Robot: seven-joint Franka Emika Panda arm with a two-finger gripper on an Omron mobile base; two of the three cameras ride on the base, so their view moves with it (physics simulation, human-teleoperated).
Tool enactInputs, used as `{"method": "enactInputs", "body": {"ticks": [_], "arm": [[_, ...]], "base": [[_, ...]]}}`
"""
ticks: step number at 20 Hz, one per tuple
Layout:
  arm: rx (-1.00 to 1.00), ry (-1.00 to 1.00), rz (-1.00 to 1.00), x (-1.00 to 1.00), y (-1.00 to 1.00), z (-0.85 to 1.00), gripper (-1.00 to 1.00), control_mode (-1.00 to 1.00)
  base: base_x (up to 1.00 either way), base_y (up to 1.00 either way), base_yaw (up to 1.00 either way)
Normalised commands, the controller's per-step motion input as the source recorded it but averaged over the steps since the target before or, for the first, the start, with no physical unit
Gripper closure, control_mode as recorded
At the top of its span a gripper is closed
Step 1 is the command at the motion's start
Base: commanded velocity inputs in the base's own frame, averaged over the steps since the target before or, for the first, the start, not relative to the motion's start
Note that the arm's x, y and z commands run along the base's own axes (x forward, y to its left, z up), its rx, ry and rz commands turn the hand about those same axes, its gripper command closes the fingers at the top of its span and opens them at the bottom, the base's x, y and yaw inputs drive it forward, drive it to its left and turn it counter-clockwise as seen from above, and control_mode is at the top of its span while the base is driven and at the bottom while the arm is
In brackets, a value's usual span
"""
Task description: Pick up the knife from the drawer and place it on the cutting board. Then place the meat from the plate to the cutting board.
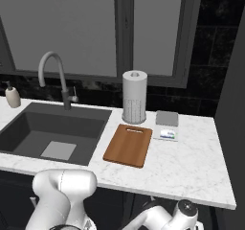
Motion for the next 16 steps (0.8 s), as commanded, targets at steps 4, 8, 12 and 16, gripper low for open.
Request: {"method": "enactInputs", "body": {"ticks": [4,8,12,16], "arm": [[0.00,0.00,0.00,0.00,0.00,0.00,1.00,-1.00],[0.00,0.00,0.00,0.00,0.00,0.00,1.00,-1.00],[0.00,0.00,0.00,0.00,0.00,0.00,1.00,-1.00],[0.00,0.00,0.00,-0.04,0.00,0.00,1.00,-1.00]], "base": [[0.00,0.00,0.00],[0.00,0.00,0.00],[0.00,0.00,0.00],[0.00,0.00,0.00]]}}
